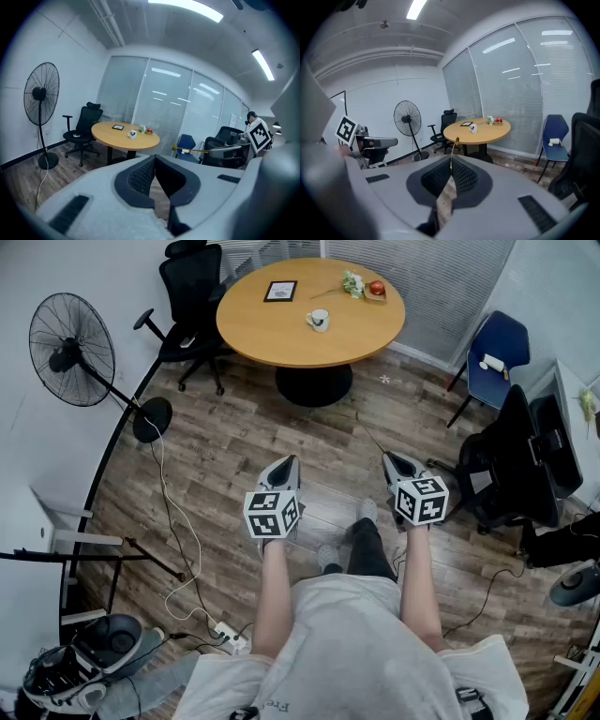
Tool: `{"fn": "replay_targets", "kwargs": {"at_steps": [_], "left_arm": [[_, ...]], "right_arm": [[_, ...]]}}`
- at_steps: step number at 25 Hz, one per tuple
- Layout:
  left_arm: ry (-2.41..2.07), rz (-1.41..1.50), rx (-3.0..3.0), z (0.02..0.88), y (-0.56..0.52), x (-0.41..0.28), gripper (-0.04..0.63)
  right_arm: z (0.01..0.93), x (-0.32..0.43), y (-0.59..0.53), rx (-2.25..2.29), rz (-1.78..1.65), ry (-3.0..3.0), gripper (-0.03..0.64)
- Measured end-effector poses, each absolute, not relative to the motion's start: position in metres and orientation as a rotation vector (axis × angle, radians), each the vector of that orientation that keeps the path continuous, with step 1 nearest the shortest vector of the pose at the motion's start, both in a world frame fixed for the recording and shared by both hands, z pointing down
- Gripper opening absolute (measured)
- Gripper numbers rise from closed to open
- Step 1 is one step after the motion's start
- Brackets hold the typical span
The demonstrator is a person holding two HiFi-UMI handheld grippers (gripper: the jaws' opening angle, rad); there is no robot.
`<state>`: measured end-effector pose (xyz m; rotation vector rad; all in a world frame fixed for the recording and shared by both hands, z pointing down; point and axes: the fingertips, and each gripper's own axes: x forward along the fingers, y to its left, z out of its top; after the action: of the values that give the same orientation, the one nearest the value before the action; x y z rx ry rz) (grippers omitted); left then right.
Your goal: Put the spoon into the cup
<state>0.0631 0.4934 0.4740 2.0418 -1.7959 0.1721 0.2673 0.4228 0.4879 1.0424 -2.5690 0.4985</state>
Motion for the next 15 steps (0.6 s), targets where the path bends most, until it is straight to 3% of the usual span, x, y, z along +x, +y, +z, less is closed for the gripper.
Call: {"fn": "replay_targets", "kwargs": {"at_steps": [15], "left_arm": [[-1.783,0.182,2.046,0.480,0.482,0.056,0.009]], "right_arm": [[0.496,0.257,0.409,1.003,0.571,-2.584,0.000]]}}
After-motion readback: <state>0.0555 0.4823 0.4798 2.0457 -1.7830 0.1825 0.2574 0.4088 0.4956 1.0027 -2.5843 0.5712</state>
